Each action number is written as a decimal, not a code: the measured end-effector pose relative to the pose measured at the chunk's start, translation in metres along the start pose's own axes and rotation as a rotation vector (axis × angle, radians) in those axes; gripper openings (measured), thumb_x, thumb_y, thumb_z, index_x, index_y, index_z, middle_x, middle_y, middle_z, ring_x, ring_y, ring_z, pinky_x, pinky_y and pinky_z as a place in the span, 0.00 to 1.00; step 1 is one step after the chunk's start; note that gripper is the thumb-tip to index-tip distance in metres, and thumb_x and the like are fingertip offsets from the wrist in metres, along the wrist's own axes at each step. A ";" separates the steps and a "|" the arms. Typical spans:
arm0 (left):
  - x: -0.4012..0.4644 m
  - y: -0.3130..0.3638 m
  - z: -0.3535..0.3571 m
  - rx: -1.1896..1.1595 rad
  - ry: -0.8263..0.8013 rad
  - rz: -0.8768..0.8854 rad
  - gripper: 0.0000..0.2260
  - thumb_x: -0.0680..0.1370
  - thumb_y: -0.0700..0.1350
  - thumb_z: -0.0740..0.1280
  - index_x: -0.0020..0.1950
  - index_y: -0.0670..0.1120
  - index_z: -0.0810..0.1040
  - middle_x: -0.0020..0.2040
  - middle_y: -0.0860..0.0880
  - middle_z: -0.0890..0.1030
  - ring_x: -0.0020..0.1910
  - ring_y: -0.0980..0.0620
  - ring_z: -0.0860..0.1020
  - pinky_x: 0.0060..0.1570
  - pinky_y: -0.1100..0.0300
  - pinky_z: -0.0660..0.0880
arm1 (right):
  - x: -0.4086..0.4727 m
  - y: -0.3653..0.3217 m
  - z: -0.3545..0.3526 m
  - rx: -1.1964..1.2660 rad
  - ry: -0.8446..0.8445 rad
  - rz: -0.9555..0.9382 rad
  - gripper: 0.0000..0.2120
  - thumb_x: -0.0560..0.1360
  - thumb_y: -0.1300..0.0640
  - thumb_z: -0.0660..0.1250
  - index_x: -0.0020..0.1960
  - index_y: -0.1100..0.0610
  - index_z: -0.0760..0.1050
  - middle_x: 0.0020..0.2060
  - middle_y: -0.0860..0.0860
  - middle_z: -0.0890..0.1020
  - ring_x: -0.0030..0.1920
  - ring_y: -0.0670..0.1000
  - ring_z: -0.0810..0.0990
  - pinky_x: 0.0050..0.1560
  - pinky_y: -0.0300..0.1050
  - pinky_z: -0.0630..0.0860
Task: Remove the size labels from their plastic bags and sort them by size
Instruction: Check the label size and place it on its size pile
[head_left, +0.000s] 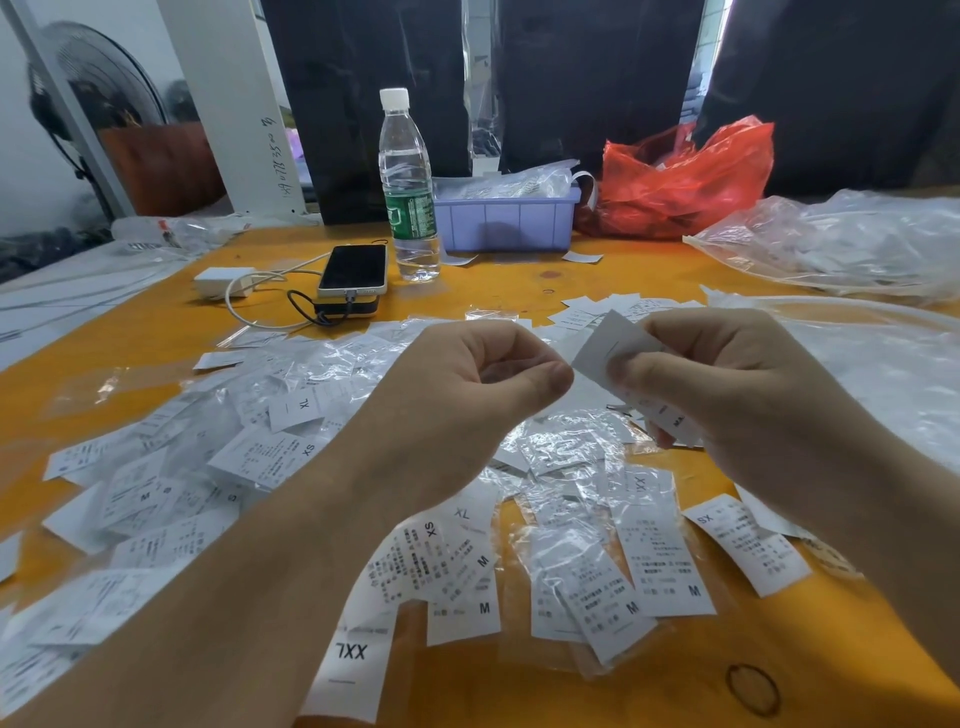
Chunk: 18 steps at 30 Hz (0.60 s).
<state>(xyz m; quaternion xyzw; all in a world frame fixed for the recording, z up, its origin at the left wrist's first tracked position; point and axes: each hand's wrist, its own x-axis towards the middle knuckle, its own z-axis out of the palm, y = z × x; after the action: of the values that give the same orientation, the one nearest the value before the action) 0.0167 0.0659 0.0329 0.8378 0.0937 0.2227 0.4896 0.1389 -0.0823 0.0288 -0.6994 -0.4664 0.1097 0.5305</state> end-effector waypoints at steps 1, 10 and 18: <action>0.000 0.000 0.000 0.000 -0.001 0.003 0.04 0.75 0.49 0.70 0.42 0.51 0.82 0.33 0.60 0.82 0.36 0.65 0.79 0.34 0.75 0.71 | 0.000 0.000 0.000 0.008 -0.013 -0.004 0.12 0.70 0.51 0.64 0.40 0.60 0.80 0.34 0.64 0.72 0.29 0.48 0.70 0.30 0.38 0.71; 0.001 -0.001 0.000 -0.041 -0.055 0.014 0.04 0.77 0.46 0.69 0.44 0.48 0.82 0.32 0.61 0.81 0.33 0.65 0.77 0.33 0.75 0.70 | -0.001 0.001 0.001 -0.054 -0.138 -0.006 0.11 0.70 0.50 0.64 0.38 0.56 0.80 0.34 0.63 0.73 0.31 0.52 0.70 0.33 0.49 0.68; 0.001 -0.002 0.001 -0.027 -0.062 0.005 0.05 0.76 0.49 0.70 0.45 0.50 0.84 0.38 0.55 0.83 0.36 0.63 0.77 0.35 0.72 0.71 | -0.001 0.005 0.003 -0.120 -0.180 -0.036 0.12 0.70 0.50 0.64 0.35 0.58 0.76 0.28 0.53 0.69 0.29 0.50 0.68 0.31 0.47 0.67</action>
<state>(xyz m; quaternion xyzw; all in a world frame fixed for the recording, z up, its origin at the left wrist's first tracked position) 0.0183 0.0669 0.0310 0.8379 0.0734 0.1991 0.5030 0.1391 -0.0814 0.0231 -0.7087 -0.5303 0.1347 0.4453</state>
